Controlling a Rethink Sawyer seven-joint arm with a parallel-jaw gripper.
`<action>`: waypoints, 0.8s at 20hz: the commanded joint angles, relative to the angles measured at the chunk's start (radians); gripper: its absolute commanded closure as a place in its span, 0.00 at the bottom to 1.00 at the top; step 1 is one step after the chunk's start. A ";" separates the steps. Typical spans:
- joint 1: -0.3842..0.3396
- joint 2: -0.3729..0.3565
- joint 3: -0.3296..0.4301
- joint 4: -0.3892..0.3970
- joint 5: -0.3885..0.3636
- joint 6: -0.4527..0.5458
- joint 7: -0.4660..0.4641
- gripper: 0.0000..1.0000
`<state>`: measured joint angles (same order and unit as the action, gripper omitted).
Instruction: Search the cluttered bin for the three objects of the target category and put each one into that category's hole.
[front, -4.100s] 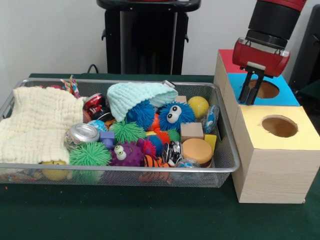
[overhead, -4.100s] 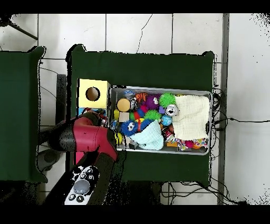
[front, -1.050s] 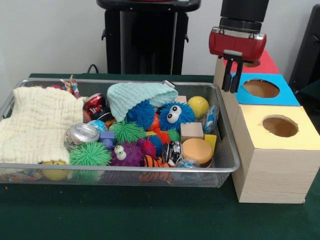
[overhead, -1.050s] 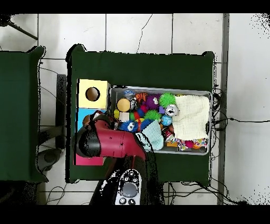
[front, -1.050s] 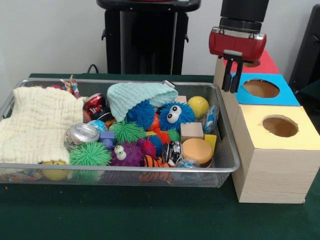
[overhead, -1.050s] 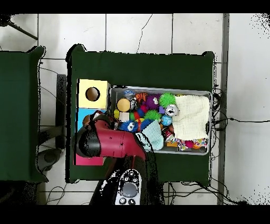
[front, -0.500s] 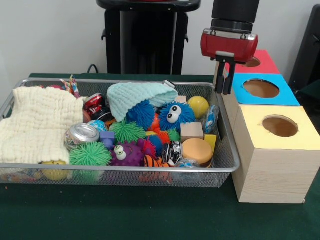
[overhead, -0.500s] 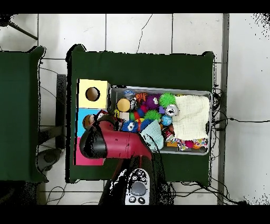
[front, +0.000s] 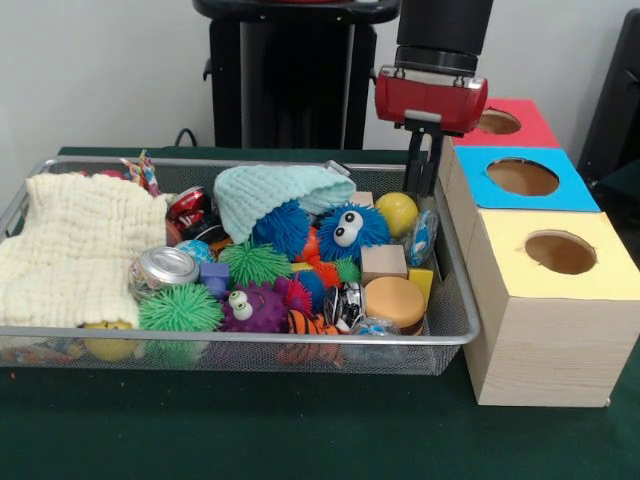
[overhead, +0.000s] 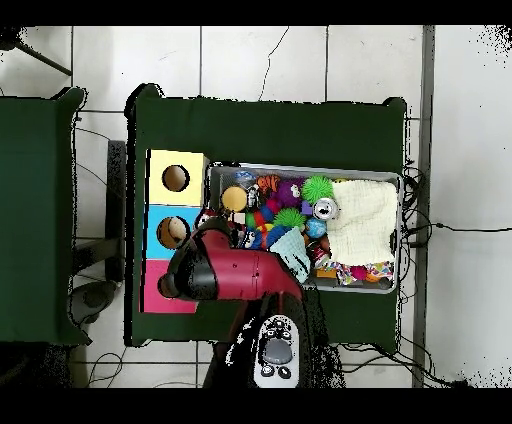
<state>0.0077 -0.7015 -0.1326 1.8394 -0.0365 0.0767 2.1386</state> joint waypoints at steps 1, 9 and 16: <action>0.018 0.053 0.033 0.032 -0.034 -0.026 0.099 1.00; 0.259 0.208 -0.228 -0.041 0.095 -0.075 0.209 1.00; 0.286 0.320 -0.286 -0.059 0.147 -0.146 0.212 1.00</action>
<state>0.3104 -0.5118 -0.3603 1.8305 0.0337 0.0312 2.1386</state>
